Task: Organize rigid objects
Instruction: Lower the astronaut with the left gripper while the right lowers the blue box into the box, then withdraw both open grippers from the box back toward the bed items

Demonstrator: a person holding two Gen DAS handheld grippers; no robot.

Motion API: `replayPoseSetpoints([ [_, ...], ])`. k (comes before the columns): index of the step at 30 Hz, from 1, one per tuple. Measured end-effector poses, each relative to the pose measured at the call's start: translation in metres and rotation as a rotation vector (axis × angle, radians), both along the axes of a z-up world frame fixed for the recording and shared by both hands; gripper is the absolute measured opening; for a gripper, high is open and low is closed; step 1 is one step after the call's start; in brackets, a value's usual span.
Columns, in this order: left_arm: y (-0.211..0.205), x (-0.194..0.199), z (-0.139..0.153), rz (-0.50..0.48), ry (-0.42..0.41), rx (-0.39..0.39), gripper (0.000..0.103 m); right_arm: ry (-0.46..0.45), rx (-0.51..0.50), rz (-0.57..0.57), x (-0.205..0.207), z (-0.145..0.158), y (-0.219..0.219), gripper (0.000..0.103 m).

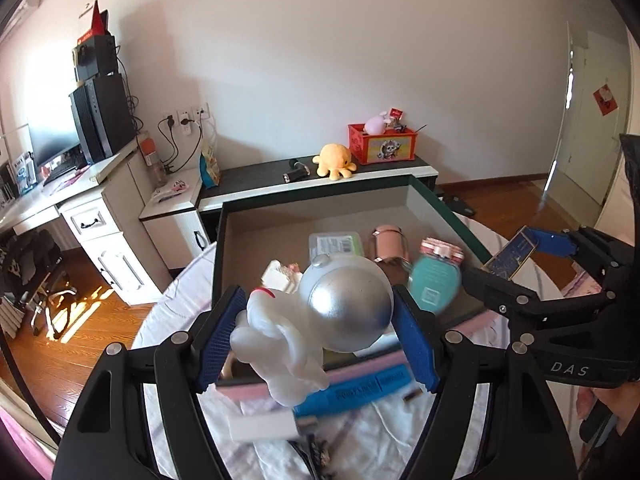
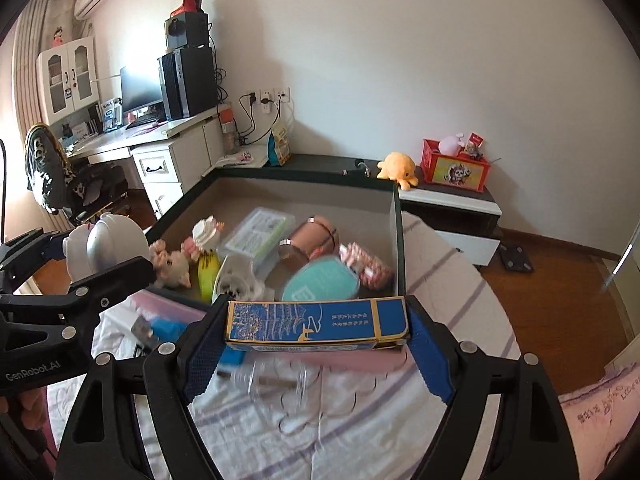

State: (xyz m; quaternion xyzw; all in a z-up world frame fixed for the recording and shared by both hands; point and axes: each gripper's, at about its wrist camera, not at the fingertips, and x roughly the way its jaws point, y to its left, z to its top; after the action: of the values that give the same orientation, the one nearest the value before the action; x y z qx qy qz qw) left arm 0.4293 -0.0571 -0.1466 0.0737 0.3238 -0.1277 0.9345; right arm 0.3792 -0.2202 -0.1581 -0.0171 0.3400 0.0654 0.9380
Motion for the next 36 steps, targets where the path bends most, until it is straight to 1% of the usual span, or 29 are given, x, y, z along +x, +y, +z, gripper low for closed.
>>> replayPoseSetpoints([
  [2,-0.001,0.029,-0.001,0.015,0.024,0.031,0.074,-0.006,-0.001,-0.003,0.027,0.003,0.002,0.084],
  [3,0.0,0.043,-0.003,0.024,0.04,0.038,0.074,0.008,-0.021,-0.008,0.041,0.003,0.004,0.084],
  [5,0.0,0.07,-0.008,0.03,0.082,0.049,0.074,0.021,-0.018,-0.005,0.067,0.0,0.004,0.084],
  [7,0.0,0.093,-0.017,0.051,0.122,0.069,0.074,0.064,-0.029,-0.009,0.092,-0.007,0.005,0.084],
  [9,0.002,0.112,-0.026,0.055,0.162,0.067,0.074,0.096,-0.025,-0.017,0.115,-0.016,0.005,0.084],
  [11,0.003,0.123,-0.035,0.082,0.179,0.084,0.074,0.13,-0.024,-0.022,0.134,-0.025,0.004,0.084],
  [13,0.003,0.132,-0.042,0.089,0.202,0.09,0.074,0.166,-0.024,-0.024,0.146,-0.034,0.004,0.084],
  [16,0.002,0.139,-0.051,0.105,0.223,0.09,0.074,0.21,0.021,-0.033,0.154,-0.042,-0.003,0.084],
  [18,0.002,0.141,-0.055,0.115,0.242,0.093,0.075,0.181,0.024,-0.045,0.151,-0.039,-0.008,0.085],
  [19,0.002,0.141,-0.054,0.115,0.245,0.085,0.075,0.188,0.014,-0.055,0.15,-0.04,-0.009,0.086],
  [20,0.003,0.138,-0.052,0.112,0.241,0.072,0.075,0.2,0.025,-0.057,0.149,-0.041,-0.01,0.086],
  [22,0.004,0.127,-0.047,0.117,0.212,0.064,0.078,0.175,0.065,-0.053,0.141,-0.037,-0.016,0.088],
  [24,0.006,0.111,-0.036,0.116,0.173,0.053,0.089,0.152,0.071,-0.057,0.128,-0.029,-0.017,0.089],
  [25,0.009,0.1,-0.031,0.127,0.148,0.047,0.091,0.131,0.081,-0.056,0.118,-0.023,-0.018,0.089],
  [27,0.013,0.072,-0.016,0.138,0.074,0.029,0.099,0.093,0.096,-0.058,0.095,-0.01,-0.019,0.092],
  [28,0.015,0.056,-0.008,0.146,0.037,0.022,0.101,0.064,0.105,-0.055,0.081,-0.003,-0.018,0.095],
  [29,0.016,0.041,-0.002,0.156,0.008,0.02,0.103,0.033,0.108,-0.058,0.065,0.004,-0.017,0.096],
  [33,0.023,-0.027,0.023,0.164,-0.092,-0.033,0.103,-0.074,0.12,-0.065,-0.002,0.03,-0.009,0.096],
  [36,0.028,-0.073,0.036,0.168,-0.146,-0.039,0.103,-0.132,0.11,-0.06,-0.046,0.047,0.0,0.096],
])
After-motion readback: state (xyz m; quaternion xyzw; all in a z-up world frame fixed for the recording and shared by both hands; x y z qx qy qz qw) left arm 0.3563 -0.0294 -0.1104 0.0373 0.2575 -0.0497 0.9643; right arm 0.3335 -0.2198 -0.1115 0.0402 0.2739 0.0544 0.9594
